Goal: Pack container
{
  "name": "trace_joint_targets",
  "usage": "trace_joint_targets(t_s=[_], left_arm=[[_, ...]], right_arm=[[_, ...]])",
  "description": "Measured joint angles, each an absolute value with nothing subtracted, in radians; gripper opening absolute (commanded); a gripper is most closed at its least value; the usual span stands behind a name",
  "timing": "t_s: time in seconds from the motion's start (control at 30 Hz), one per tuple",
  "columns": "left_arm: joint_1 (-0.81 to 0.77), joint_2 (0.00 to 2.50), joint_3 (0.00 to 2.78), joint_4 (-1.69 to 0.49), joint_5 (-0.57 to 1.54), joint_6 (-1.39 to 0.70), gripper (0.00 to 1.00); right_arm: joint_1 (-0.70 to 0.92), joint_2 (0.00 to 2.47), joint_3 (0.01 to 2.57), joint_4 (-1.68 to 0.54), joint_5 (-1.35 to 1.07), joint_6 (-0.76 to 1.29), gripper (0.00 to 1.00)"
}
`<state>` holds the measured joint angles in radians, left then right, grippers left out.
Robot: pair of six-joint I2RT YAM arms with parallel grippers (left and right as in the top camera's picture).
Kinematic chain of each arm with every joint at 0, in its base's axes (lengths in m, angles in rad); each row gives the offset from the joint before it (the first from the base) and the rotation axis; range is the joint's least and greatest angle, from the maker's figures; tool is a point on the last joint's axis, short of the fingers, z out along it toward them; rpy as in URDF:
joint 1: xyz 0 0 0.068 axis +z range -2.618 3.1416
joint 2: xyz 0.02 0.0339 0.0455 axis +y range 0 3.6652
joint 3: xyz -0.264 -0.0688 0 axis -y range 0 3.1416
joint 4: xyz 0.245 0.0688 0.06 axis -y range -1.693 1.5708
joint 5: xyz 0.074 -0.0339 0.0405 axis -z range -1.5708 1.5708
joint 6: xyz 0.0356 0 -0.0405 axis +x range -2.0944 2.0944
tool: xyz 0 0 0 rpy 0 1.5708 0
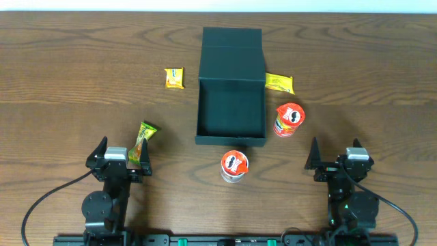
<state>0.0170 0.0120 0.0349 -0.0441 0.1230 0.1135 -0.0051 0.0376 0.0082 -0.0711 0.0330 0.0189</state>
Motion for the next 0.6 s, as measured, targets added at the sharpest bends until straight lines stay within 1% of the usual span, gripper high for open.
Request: trace_joint_targets(t_s=[0.17, 0.6], left_arm=[[-0.009, 0.047, 0.035, -0.046, 0.104, 0.113, 0.95], [-0.01, 0.051, 0.035, -0.046, 0.1, 0.113, 0.95]], right_arm=[[-0.005, 0.064, 0.008, -0.072, 0.025, 0.019, 0.99], [-0.005, 0.064, 0.008, -0.072, 0.021, 0.019, 0.99]])
